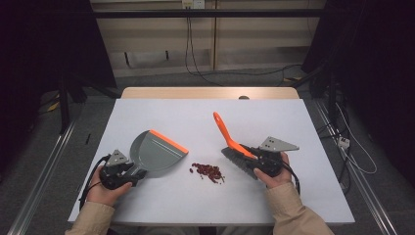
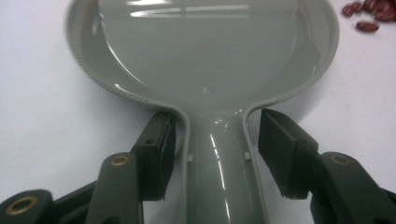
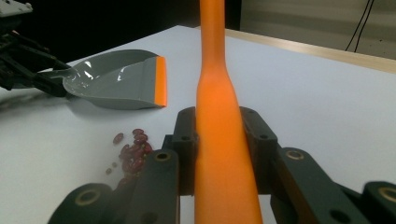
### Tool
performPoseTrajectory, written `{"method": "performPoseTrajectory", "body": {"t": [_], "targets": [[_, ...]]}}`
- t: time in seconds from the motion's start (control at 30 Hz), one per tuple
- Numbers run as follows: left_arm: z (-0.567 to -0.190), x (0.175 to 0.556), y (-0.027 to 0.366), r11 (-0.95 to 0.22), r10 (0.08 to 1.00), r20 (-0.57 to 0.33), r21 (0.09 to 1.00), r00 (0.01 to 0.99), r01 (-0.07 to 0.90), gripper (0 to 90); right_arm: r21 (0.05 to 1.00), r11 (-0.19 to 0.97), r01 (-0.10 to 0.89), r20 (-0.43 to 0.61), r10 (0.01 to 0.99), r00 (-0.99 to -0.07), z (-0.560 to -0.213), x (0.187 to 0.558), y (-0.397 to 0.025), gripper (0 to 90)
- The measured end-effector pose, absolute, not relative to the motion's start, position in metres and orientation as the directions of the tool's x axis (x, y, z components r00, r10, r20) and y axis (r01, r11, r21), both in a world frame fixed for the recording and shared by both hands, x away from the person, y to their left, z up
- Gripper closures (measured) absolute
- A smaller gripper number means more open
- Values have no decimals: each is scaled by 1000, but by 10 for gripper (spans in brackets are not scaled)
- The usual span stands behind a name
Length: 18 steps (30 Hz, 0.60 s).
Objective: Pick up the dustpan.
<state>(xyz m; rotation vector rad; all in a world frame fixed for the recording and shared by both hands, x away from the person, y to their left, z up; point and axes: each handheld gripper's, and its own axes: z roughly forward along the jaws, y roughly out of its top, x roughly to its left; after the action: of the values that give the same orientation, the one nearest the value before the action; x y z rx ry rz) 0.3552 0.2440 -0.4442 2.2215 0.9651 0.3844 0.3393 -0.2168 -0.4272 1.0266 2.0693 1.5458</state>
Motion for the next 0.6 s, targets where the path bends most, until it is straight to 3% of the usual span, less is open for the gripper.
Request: {"method": "performPoseTrajectory", "body": {"t": [0.13, 0.6], "targets": [[-446, 356, 244, -494, 734, -4, 684, 679, 537, 634, 932, 138, 335, 132, 732, -668, -427, 339, -218, 708], [-428, 348, 253, -489, 694, -35, 710, 719, 506, 641, 933, 135, 335, 134, 731, -670, -427, 339, -218, 708]]}}
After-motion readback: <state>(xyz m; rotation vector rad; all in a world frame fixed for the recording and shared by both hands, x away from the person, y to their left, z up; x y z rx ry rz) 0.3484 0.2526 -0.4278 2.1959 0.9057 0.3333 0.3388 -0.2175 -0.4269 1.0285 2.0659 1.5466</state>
